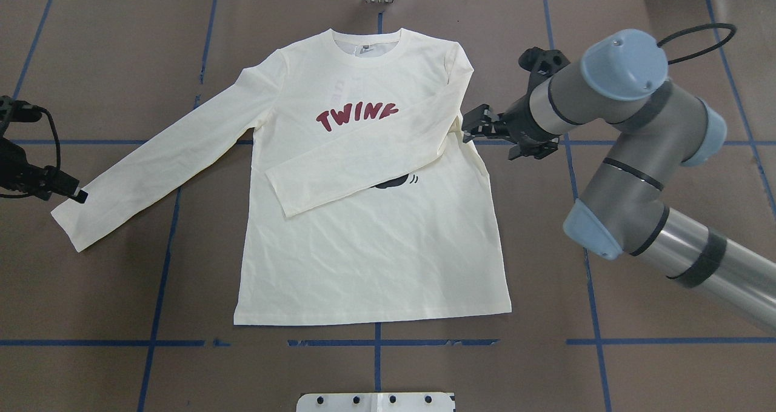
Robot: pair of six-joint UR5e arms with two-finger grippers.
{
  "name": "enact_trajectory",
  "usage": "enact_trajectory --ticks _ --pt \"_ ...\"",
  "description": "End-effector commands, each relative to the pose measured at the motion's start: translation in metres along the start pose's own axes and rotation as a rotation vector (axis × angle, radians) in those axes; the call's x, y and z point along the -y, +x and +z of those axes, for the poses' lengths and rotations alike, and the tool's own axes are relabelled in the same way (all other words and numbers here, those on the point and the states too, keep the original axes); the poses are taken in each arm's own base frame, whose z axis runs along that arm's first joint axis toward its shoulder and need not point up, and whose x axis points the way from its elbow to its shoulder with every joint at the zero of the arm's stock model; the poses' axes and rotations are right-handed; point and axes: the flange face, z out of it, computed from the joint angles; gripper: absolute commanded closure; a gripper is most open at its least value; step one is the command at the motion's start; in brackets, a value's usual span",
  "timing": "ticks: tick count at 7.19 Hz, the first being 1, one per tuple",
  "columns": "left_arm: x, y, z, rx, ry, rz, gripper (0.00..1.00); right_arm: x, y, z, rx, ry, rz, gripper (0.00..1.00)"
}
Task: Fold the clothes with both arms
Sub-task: 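Release the sleeve and withdraw the right gripper while the left arm approaches, then grasp the other sleeve cuff with the left gripper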
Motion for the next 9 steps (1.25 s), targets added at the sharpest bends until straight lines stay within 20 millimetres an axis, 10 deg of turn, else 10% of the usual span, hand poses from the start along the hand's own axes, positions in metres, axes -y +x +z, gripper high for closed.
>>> enact_trajectory --ticks 1,9 --pt "-0.016 -0.024 0.014 0.016 -0.027 -0.03 0.16 0.009 0.034 -0.012 -0.017 -0.001 -0.026 0.01" --pt "-0.008 -0.044 0.037 0.038 -0.061 -0.064 0.36 0.011 0.038 -0.017 -0.019 0.015 -0.02 0.01"
